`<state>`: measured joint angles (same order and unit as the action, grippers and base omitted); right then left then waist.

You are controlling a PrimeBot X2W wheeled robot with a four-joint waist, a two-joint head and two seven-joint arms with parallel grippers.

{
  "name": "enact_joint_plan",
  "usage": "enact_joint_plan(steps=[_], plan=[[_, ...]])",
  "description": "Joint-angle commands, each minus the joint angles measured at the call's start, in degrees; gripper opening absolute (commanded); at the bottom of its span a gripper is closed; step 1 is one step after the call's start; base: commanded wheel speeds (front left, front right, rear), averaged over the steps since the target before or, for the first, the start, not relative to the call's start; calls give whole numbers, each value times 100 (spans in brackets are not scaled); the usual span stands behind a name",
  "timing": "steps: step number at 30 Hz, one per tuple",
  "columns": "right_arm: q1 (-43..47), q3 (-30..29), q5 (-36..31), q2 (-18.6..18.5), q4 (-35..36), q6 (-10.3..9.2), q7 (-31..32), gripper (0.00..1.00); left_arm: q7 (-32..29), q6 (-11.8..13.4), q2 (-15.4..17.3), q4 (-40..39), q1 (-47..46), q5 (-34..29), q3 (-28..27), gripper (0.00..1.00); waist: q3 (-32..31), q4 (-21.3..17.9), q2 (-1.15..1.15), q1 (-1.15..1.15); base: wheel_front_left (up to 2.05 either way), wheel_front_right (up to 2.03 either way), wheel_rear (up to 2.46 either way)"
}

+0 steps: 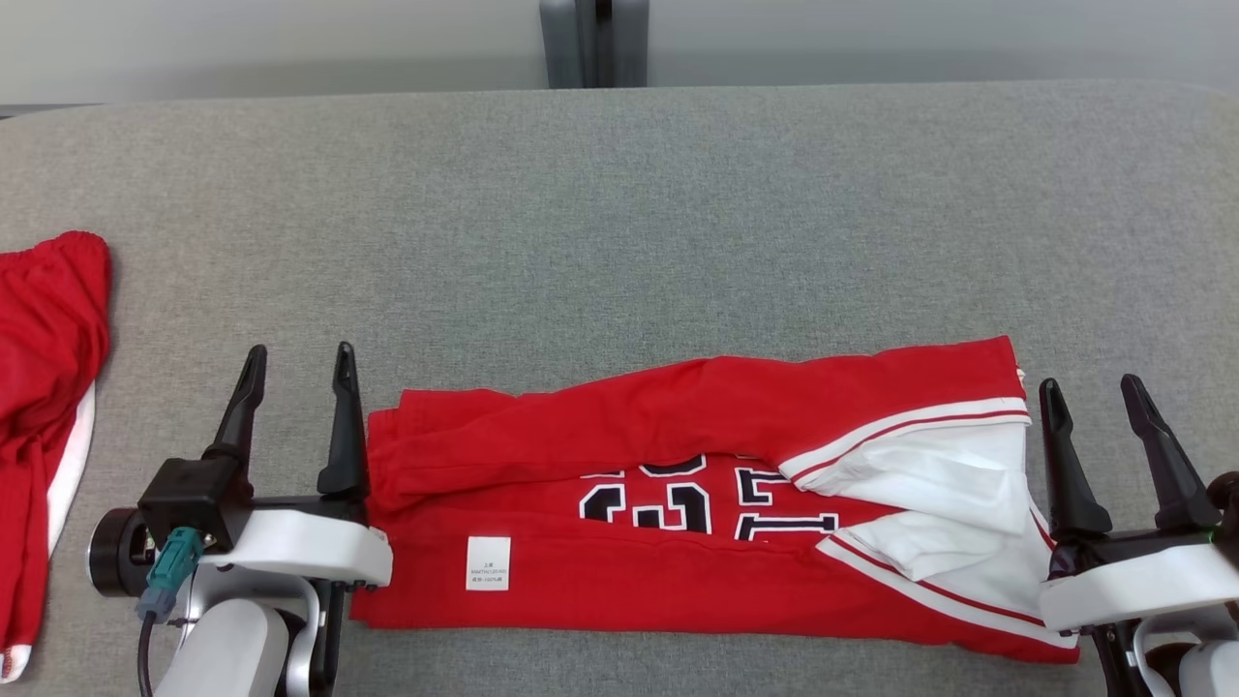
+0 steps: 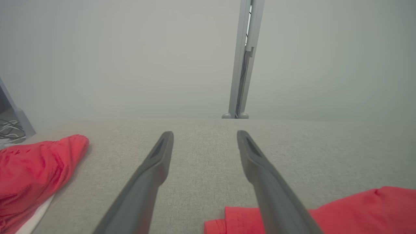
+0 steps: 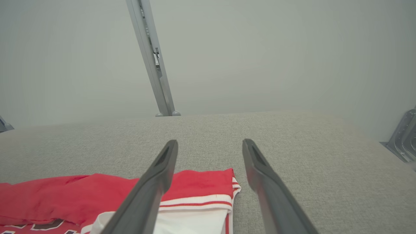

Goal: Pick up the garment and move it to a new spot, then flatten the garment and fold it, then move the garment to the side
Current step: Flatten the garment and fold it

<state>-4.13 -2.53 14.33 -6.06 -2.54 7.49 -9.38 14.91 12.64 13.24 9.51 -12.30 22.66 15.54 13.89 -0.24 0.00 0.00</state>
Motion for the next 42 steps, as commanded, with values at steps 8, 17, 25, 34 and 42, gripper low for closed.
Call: enact_joint_plan(steps=[8, 17, 25, 34, 42], plan=[[122, -99, -109, 38, -253, 2, -26, 100, 25, -159, -72, 12, 328, -265, -202, 100, -138, 89, 0, 0, 0, 0, 0], [-5, -70, -195, -21, -548, 2, 44, 100, 26, -282, -53, 126, 176, -443, -246, 100, -88, 141, 0, 0, 0, 0, 0], [-269, 34, -111, -102, -1435, 2, 111, 100, 26, -368, -138, 219, 92, -524, -220, 100, 64, 232, 0, 0, 0, 0, 0], [-276, 376, 146, 85, -2476, 2, -25, 100, 26, -529, -242, 330, 8, -561, -205, 100, 126, 273, 0, 0, 0, 0, 0], [-227, 561, 341, 142, -3129, 0, -33, 7, 26, -577, -251, 359, -2, -596, -300, 100, 130, 225, 0, 0, 0, 0, 0]])
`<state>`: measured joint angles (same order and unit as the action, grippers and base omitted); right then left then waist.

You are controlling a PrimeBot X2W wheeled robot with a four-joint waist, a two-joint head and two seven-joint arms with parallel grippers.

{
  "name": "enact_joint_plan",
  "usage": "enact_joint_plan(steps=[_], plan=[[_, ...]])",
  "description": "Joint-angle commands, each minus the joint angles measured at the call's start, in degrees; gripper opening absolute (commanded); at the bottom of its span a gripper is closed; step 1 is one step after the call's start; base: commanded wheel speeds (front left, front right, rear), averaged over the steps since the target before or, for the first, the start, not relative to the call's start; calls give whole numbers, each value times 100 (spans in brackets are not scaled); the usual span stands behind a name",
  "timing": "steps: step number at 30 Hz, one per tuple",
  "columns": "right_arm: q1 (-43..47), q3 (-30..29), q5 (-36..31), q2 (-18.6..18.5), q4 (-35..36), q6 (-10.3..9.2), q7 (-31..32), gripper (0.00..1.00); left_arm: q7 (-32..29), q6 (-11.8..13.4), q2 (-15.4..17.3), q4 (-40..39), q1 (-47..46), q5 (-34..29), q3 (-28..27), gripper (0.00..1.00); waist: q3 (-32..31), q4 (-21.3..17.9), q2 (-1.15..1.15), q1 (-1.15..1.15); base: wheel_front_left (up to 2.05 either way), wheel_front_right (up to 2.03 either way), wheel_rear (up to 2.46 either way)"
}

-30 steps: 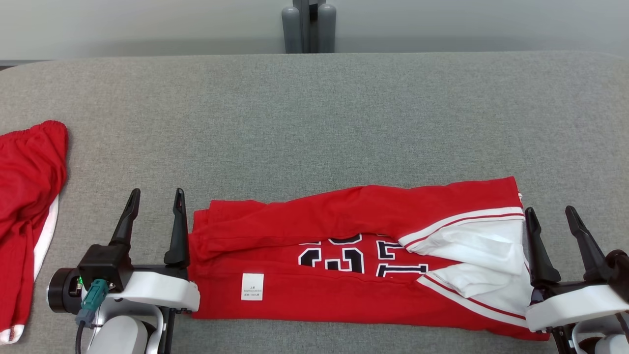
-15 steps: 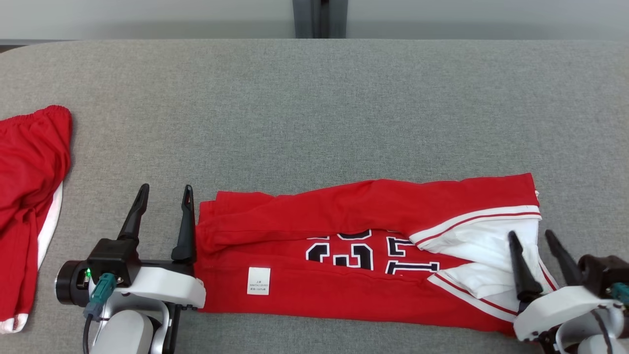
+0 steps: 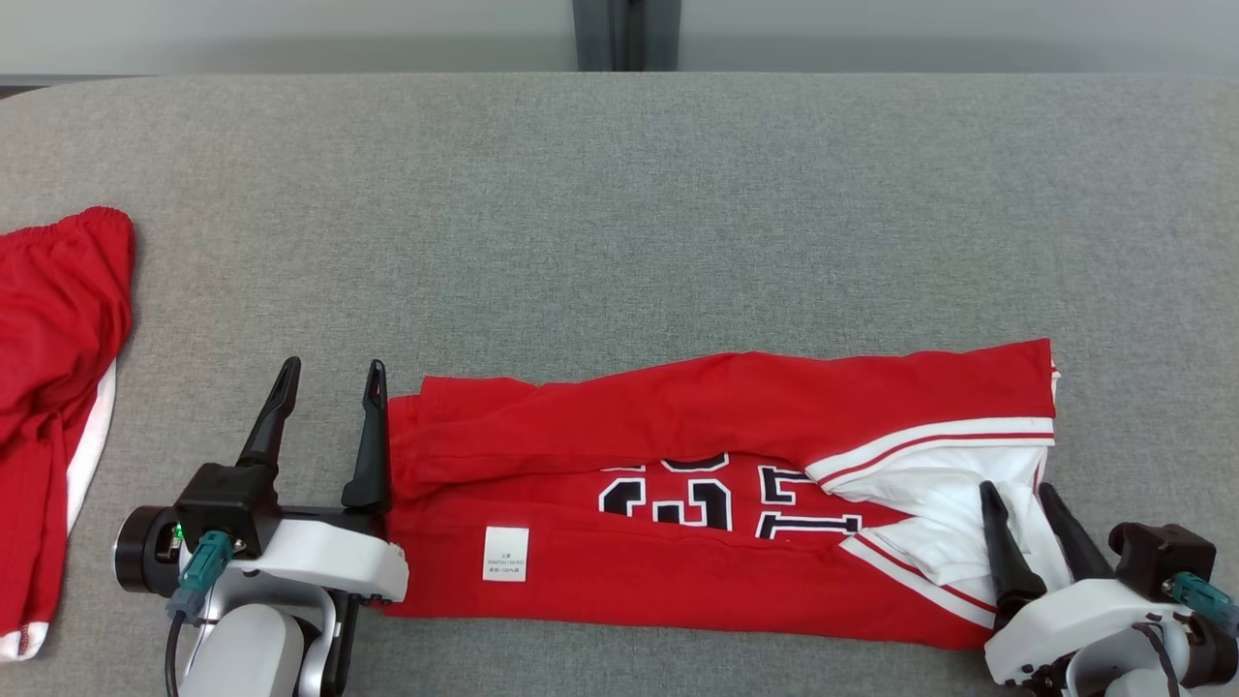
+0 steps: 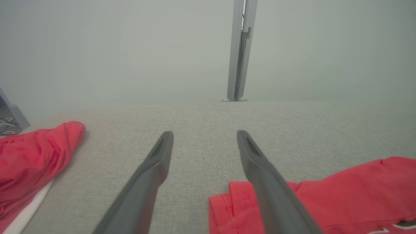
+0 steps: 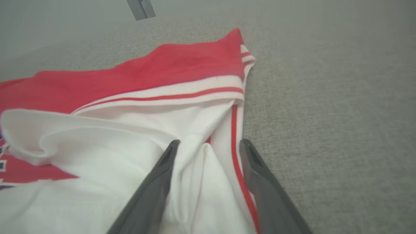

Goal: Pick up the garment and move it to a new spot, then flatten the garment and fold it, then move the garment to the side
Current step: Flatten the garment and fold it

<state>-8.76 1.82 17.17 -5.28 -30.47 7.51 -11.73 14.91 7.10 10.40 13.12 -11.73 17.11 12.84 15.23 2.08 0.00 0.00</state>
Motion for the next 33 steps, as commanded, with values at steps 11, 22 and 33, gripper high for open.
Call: enact_joint_plan(steps=[11, 22, 33], plan=[[27, -550, 456, -484, -322, -31, -152, 0, 26, -13, 2, -61, 30, -84, -147, 100, -69, -79, 0, 0, 0, 0, 0], [-67, -1222, 232, -740, 519, -3, -257, 0, 26, -51, -43, -119, 30, -130, -199, 100, -82, -201, 0, 0, 0, 0, 0], [202, 462, -232, -78, 3589, -1, 458, 0, 26, -111, -100, -152, -55, -161, -223, 100, -29, -226, 0, 0, 0, 0, 0]])
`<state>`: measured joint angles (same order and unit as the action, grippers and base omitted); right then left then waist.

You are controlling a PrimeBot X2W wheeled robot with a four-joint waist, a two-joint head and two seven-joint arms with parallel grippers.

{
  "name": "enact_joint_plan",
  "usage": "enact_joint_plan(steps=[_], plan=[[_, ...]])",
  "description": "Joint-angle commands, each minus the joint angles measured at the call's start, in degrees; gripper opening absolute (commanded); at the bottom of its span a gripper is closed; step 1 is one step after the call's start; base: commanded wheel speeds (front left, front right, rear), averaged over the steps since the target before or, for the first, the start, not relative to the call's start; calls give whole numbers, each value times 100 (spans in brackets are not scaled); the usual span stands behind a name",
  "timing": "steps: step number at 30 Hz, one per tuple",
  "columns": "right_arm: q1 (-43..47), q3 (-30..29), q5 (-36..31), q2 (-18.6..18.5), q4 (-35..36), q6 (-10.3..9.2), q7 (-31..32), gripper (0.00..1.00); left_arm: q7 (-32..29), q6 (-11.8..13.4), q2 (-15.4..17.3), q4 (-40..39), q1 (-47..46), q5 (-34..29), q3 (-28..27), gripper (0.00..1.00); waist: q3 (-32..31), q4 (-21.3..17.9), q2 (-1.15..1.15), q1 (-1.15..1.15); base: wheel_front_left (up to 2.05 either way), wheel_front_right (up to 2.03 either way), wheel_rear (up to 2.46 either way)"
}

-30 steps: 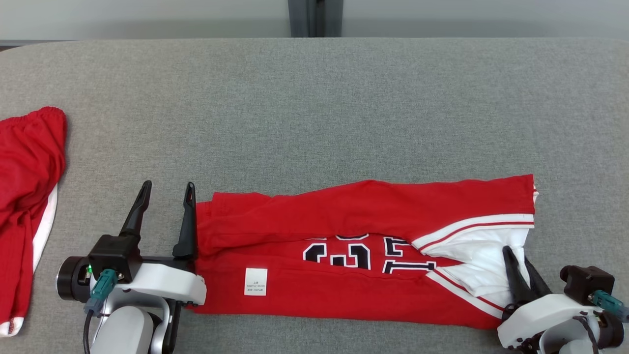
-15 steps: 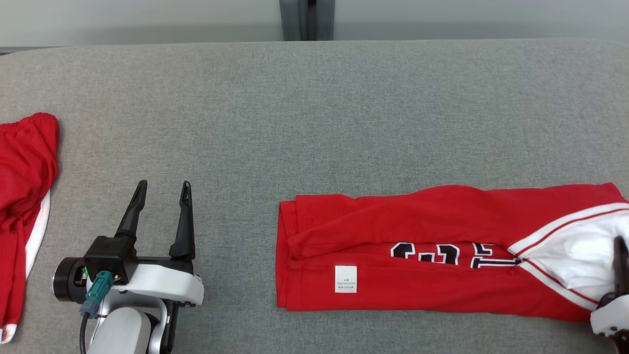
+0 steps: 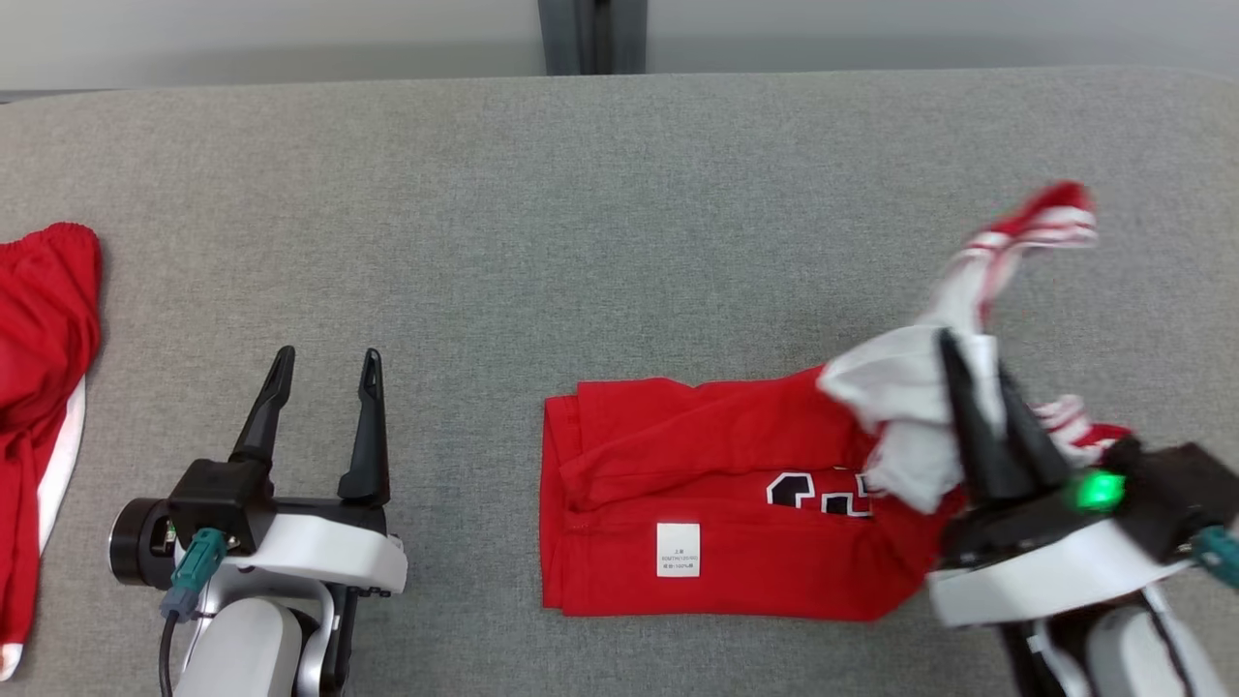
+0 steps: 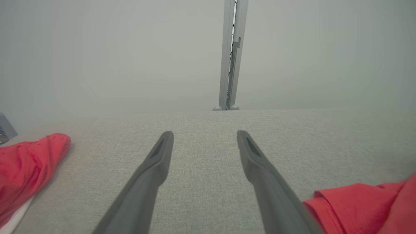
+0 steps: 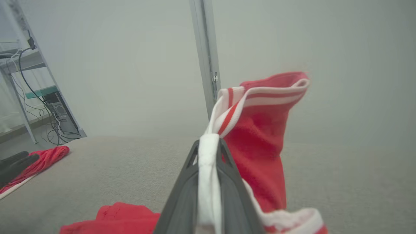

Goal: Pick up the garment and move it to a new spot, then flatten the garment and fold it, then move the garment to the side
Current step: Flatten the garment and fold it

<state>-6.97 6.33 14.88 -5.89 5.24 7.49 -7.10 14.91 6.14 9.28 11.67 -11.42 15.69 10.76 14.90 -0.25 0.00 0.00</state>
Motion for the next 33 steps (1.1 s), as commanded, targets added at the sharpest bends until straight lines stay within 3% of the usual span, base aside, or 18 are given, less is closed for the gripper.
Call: enact_joint_plan(steps=[1, 7, 11, 19, 20, 21, 28, 33], plan=[[0, 222, 13, 28, 158, 1, 65, 0, 26, -23, -1, -9, -104, -31, -8, 100, 13, 24, 0, 0, 0, 0, 0], [-224, 1385, 329, 250, 261, 1, 155, 0, 26, -82, -66, 28, -231, -88, 22, 100, 70, 175, 0, 0, 0, 0, 0], [-440, 1998, 534, 275, -303, 1, 94, 0, 26, -126, -138, 96, -252, -98, 49, 100, 87, 276, 0, 0, 0, 0, 0], [-843, 2475, 1031, 282, -1565, 1, -277, 0, 26, -216, -233, 168, -342, -156, 99, 100, 141, 461, 0, 0, 0, 0, 0], [-893, 2542, 1112, 286, -1652, 1, -332, 34, 26, -230, -240, 171, -346, -159, 96, 100, 152, 468, 0, 0, 0, 0, 0], [-921, 2614, 1203, 285, -1703, 1, -369, 100, 26, -238, -250, 178, -354, -157, 94, 100, 163, 474, 0, 0, 0, 0, 0], [-1084, 3212, 1734, 280, -1338, 1, -592, 100, 26, -271, -268, 201, -368, -221, 40, 100, 197, 408, 0, 0, 0, 0, 0], [-1044, 3290, 1796, 278, -760, 1, -683, 100, 26, -282, -269, 212, -362, -259, 6, 100, 171, 349, 0, 0, 0, 0, 0]])
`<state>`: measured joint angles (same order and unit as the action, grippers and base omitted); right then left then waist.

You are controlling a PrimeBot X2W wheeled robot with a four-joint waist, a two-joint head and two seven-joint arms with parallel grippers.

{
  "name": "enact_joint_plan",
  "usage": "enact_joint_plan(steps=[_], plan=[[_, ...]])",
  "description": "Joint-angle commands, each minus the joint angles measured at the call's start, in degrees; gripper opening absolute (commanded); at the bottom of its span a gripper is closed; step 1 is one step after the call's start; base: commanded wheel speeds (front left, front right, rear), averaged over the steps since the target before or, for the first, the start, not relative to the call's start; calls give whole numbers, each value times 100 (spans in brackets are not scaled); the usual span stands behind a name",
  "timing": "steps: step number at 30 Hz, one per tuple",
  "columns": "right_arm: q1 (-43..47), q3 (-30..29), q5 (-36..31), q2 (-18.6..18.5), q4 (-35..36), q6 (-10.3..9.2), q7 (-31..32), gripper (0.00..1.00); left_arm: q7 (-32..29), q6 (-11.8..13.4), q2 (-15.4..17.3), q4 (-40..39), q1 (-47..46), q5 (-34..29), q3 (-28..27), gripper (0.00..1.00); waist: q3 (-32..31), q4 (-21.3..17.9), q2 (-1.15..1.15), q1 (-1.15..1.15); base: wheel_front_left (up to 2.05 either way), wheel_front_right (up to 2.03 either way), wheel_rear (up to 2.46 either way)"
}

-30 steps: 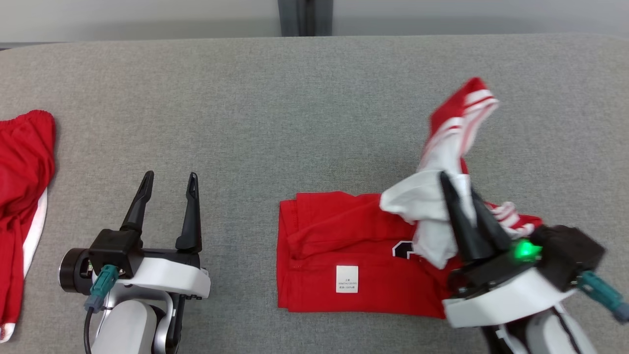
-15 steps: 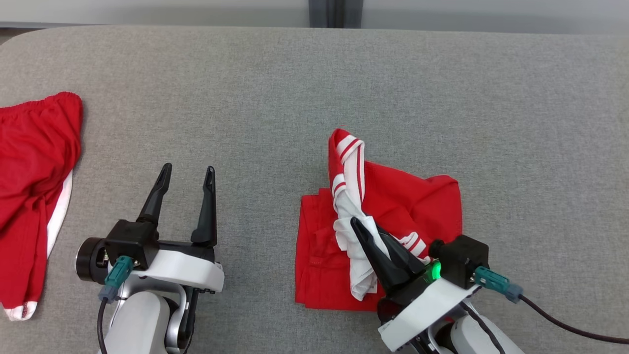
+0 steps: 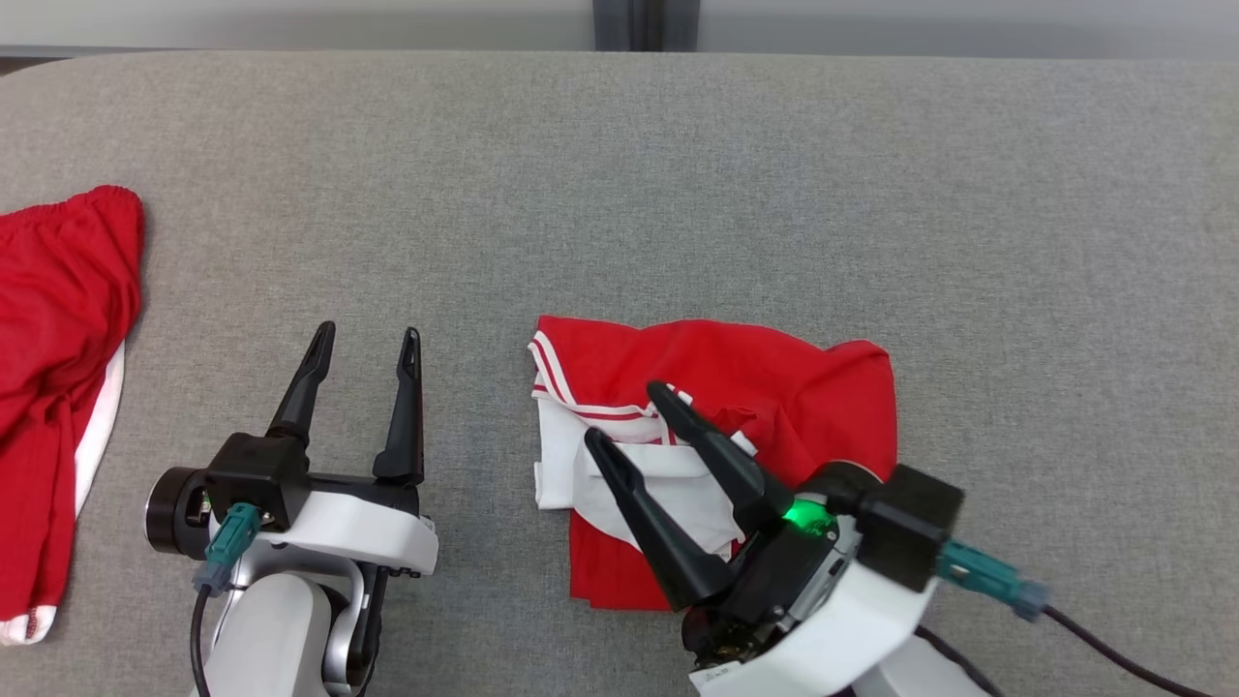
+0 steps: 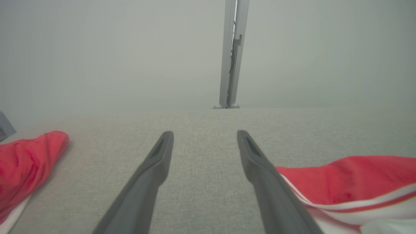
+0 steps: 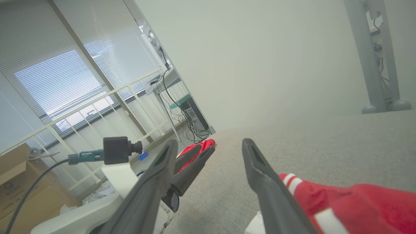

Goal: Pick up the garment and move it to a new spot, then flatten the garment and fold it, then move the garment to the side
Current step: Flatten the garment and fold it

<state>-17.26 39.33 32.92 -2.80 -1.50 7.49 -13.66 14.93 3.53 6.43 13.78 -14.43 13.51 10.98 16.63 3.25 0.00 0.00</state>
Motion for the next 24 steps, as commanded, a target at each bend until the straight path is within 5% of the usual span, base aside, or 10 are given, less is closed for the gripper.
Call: enact_joint_plan(steps=[1, 11, 17, 24], plan=[[20, -33, 52, -30, 110, 1, -39, 100, 25, -23, 11, 5, -62, -45, -20, 100, -10, -14, 0, 0, 0, 0, 0], [523, -1973, -494, -206, 1380, 1, 27, 100, 25, 33, 95, -64, 97, -102, -159, 100, -215, -157, 0, 0, 0, 0, 0], [909, -3348, -1304, -426, 1171, 1, 382, 100, 25, 61, 134, -94, 207, -111, -166, 100, -354, -172, 0, 0, 0, 0, 0], [1450, -4297, -1919, -589, 544, 1, 641, 100, 25, 90, 171, -86, 333, -85, -167, 100, -516, -157, 0, 0, 0, 0, 0]])
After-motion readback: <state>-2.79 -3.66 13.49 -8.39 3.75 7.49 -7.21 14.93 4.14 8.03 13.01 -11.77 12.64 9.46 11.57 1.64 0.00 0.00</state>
